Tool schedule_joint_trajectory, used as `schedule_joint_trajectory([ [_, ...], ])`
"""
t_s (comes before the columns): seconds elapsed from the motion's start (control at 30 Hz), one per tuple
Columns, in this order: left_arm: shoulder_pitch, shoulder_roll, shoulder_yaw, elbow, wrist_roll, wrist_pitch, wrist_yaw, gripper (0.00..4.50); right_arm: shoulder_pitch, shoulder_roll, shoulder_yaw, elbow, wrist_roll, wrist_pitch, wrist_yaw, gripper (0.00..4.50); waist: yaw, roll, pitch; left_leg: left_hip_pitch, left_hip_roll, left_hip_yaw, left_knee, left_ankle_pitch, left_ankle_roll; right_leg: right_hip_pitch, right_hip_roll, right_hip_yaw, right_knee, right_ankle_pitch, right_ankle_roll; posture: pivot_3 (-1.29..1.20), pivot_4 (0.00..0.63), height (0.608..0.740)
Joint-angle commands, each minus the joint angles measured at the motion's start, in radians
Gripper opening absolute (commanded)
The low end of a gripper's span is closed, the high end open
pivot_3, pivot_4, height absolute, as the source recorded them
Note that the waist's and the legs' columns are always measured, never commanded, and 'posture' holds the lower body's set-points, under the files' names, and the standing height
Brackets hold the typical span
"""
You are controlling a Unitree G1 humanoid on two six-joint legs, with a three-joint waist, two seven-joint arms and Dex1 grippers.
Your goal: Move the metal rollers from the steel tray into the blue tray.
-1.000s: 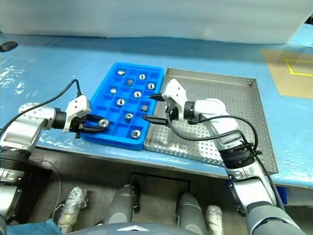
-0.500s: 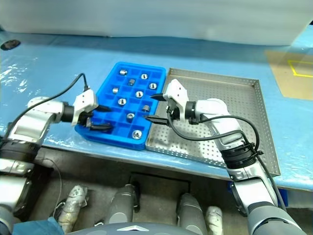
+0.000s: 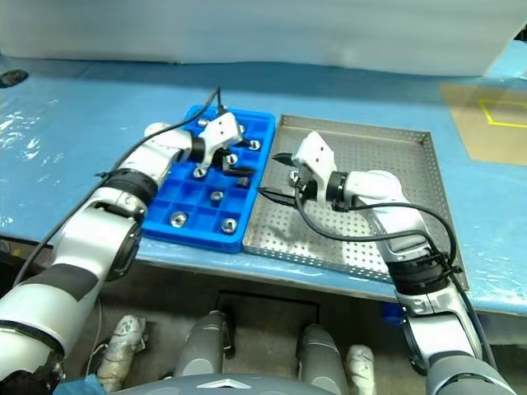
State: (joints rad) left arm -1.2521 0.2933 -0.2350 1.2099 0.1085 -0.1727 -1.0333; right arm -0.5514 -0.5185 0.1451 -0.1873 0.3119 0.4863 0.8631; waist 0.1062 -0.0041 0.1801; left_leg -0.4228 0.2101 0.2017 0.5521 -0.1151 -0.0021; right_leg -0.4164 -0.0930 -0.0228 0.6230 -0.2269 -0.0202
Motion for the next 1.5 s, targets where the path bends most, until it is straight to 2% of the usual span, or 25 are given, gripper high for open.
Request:
schedule_joint_trajectory([
  [0.03,-0.061,-0.033,0.007,0.070,0.041,-0.029,0.091,4.00,0.037,-0.024,-0.053,-0.103,0.012,0.027,-0.040,4.11,-0.010,0.000,0.000,0.000,0.000,0.000,0.000,-0.002,0.003,0.000,0.000,0.000,0.000,0.000,0.000,-0.23,0.150,0.740],
  [0.4,-0.094,-0.190,0.012,0.141,0.130,0.008,0.256,4.00,0.189,-0.071,-0.137,-0.262,0.028,0.117,-0.141,4.11,-0.039,0.000,0.000,0.001,0.000,0.000,0.007,-0.004,0.006,0.004,-0.001,0.001,-0.001,0.000,0.000,-0.36,0.150,0.740],
  [0.73,-0.084,-0.267,-0.009,0.166,0.220,0.105,0.472,4.00,0.256,-0.066,-0.159,-0.320,0.026,0.141,-0.208,4.11,-0.072,0.000,0.000,0.003,0.000,0.000,0.009,-0.006,0.009,0.008,-0.001,0.001,-0.005,0.000,0.000,-0.43,0.150,0.740],
  [1.0,-0.047,-0.307,-0.048,0.175,0.299,0.150,0.483,4.00,0.291,-0.061,-0.166,-0.343,0.030,0.145,-0.245,4.11,-0.093,0.000,0.000,0.003,-0.001,-0.001,0.009,-0.008,0.012,0.010,-0.002,0.001,-0.010,0.001,0.001,-0.46,0.150,0.740],
  [1.33,-0.023,-0.306,-0.055,0.174,0.328,0.184,0.468,4.00,0.307,-0.060,-0.168,-0.350,0.036,0.137,-0.278,4.11,-0.104,0.000,0.000,0.004,-0.002,-0.001,0.009,-0.010,0.016,0.014,-0.004,0.001,-0.015,0.002,0.002,-0.47,0.150,0.740],
  [1.43,-0.022,-0.302,-0.046,0.172,0.322,0.177,0.457,3.38,0.306,-0.061,-0.168,-0.348,0.037,0.134,-0.281,4.11,-0.110,0.000,0.000,0.004,-0.003,-0.001,0.009,-0.010,0.016,0.014,-0.004,0.001,-0.016,0.002,0.003,-0.47,0.150,0.740],
  [1.5,-0.021,-0.299,-0.044,0.172,0.321,0.180,0.451,2.77,0.305,-0.062,-0.168,-0.347,0.039,0.134,-0.282,4.11,-0.114,0.000,0.000,0.004,-0.003,-0.001,0.009,-0.011,0.017,0.014,-0.005,0.001,-0.016,0.002,0.003,-0.47,0.150,0.740],
])
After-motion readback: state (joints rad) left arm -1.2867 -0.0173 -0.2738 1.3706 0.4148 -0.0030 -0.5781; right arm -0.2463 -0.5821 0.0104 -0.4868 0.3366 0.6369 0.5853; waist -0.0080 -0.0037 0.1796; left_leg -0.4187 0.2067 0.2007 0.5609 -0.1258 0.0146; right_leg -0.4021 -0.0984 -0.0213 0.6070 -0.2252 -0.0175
